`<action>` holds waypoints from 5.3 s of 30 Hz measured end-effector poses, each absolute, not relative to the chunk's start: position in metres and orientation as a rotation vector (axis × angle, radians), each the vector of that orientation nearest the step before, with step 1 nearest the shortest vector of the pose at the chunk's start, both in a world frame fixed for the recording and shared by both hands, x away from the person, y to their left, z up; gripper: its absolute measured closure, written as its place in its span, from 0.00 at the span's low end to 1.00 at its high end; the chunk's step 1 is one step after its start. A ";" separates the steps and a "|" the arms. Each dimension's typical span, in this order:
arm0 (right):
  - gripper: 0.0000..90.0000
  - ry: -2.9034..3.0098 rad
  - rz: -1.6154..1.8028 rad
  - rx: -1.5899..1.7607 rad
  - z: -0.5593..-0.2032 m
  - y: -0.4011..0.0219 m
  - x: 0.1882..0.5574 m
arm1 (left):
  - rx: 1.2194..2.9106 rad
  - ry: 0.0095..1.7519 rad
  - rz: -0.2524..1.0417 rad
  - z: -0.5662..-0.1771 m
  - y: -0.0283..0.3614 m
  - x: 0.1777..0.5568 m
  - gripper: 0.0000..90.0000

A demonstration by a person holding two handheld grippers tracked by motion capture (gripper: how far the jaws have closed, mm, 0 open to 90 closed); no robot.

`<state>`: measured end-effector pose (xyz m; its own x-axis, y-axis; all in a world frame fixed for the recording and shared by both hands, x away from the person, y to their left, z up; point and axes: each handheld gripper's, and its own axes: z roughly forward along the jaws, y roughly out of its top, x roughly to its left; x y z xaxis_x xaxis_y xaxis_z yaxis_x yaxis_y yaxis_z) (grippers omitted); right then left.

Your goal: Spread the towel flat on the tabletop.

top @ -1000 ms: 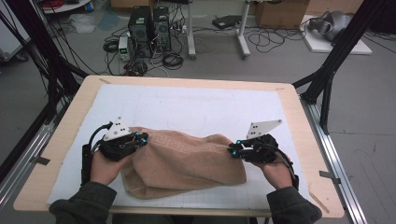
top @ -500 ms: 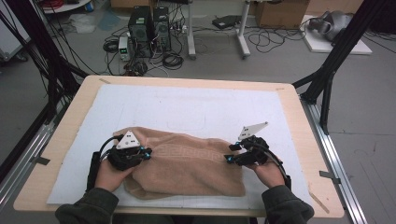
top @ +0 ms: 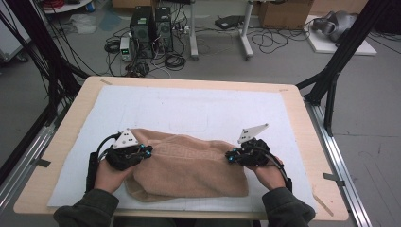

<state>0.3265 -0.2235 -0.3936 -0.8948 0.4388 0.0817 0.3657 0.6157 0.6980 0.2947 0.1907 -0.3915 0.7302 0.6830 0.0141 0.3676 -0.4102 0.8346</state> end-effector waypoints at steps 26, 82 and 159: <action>0.57 2.691 1.170 0.829 -0.398 -0.232 0.341 | 2.053 0.792 0.446 -0.399 0.185 0.293 0.97; 0.52 2.514 1.208 0.790 -0.356 -0.224 0.394 | 1.918 0.948 0.452 -0.376 0.179 0.378 0.59; 0.69 2.504 1.248 0.793 -0.379 -0.220 0.368 | 1.962 0.991 0.483 -0.390 0.195 0.346 0.64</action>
<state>0.3683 -0.2198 -0.3791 -0.8262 0.5625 0.0314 0.3636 0.4899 0.7923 0.3457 0.1946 -0.3897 0.6089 0.7923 -0.0376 0.4581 -0.3126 0.8321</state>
